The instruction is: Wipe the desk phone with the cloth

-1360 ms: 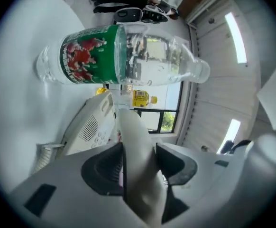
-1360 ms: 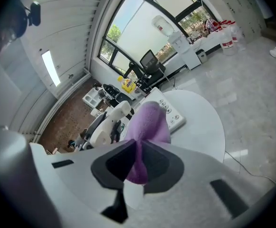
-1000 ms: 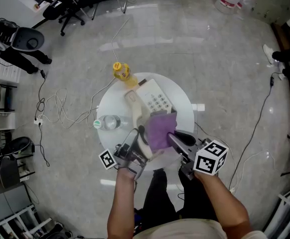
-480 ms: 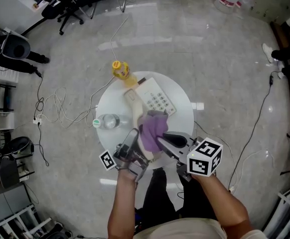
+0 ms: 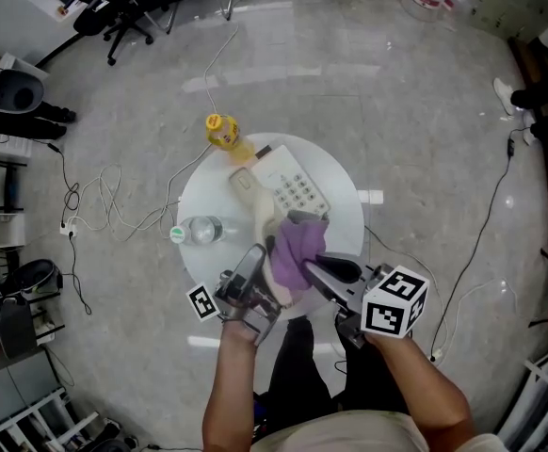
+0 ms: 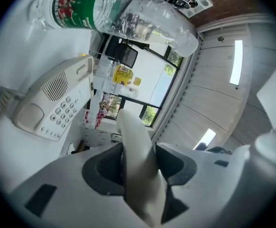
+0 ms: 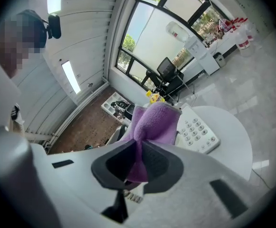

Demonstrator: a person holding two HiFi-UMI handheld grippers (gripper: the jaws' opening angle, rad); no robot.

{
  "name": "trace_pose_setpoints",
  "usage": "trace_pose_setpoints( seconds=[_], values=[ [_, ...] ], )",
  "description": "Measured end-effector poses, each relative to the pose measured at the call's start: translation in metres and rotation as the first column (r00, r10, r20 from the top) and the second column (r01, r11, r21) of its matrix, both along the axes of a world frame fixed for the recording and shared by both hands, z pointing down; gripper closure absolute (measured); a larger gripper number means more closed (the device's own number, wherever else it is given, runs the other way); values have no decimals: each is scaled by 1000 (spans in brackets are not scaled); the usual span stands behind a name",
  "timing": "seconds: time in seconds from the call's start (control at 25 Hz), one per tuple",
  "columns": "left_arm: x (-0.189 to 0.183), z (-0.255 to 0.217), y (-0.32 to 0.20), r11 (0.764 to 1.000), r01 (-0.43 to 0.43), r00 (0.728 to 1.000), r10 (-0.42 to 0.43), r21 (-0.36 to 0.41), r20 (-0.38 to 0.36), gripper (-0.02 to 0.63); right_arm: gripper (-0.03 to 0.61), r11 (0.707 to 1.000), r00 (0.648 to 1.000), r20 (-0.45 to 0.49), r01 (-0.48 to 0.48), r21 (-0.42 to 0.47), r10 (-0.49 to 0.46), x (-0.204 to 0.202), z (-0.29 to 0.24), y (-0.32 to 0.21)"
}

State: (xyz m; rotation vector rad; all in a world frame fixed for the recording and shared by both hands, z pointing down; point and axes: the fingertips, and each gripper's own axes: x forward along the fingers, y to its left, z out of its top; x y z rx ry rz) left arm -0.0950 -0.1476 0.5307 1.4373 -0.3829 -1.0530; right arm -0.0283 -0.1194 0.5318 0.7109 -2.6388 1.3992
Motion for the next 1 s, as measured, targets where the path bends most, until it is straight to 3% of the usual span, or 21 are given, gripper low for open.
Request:
trace_pose_setpoints(
  seconds=[0.36, 0.6, 0.8, 1.0],
  values=[
    [20, -12, 9, 998, -57, 998, 56, 28, 10, 413, 548, 978, 980, 5, -199, 56, 199, 13, -13, -68],
    [11, -9, 4, 1000, -20, 1000, 20, 17, -12, 414, 548, 999, 999, 19, -51, 19, 50, -7, -9, -33],
    [-9, -11, -3, 999, 31, 999, -30, 17, -35, 414, 551, 997, 997, 29, 69, -27, -68, -6, -11, 10],
    [-11, -14, -5, 999, 29, 999, -28, 27, -31, 414, 551, 994, 995, 23, 97, -42, -96, -1, -11, 28]
  ],
)
